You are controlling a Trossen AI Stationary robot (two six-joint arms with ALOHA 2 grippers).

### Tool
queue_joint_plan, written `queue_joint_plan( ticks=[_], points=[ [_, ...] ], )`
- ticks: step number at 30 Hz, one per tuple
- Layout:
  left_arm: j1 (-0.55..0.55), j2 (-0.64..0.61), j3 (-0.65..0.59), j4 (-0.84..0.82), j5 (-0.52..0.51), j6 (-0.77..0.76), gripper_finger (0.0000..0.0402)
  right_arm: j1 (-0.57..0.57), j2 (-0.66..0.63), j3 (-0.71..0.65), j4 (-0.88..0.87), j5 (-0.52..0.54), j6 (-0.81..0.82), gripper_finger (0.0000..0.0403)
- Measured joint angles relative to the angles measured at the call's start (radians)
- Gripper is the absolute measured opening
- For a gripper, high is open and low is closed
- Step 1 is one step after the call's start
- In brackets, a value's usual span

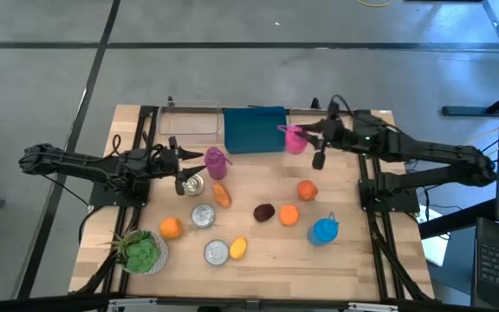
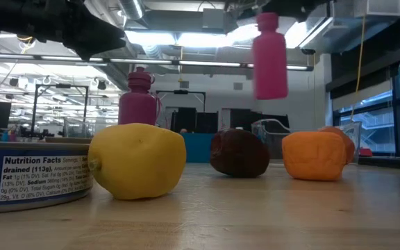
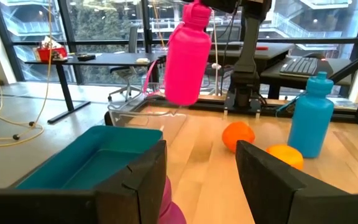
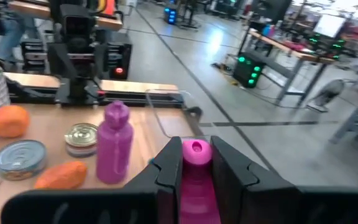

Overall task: Pick & Place Food Item
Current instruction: Put the pink water bottle into the right transparent bin

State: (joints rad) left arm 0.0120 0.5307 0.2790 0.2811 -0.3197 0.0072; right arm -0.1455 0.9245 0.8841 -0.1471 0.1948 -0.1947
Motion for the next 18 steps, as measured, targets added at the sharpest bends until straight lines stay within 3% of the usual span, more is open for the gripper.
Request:
queue_joint_plan(
  ticks=[9, 18],
  points=[
    [0.000, 0.000, 0.000, -0.002, 0.000, 0.007, 0.0185, -0.042, -0.106, 0.000, -0.123, 0.111, -0.014, 0.0059],
    [0.000, 0.000, 0.000, -0.023, 0.000, -0.007, 0.0186, -0.168, -0.114, 0.000, -0.154, 0.101, -0.040, 0.0059]
  ],
)
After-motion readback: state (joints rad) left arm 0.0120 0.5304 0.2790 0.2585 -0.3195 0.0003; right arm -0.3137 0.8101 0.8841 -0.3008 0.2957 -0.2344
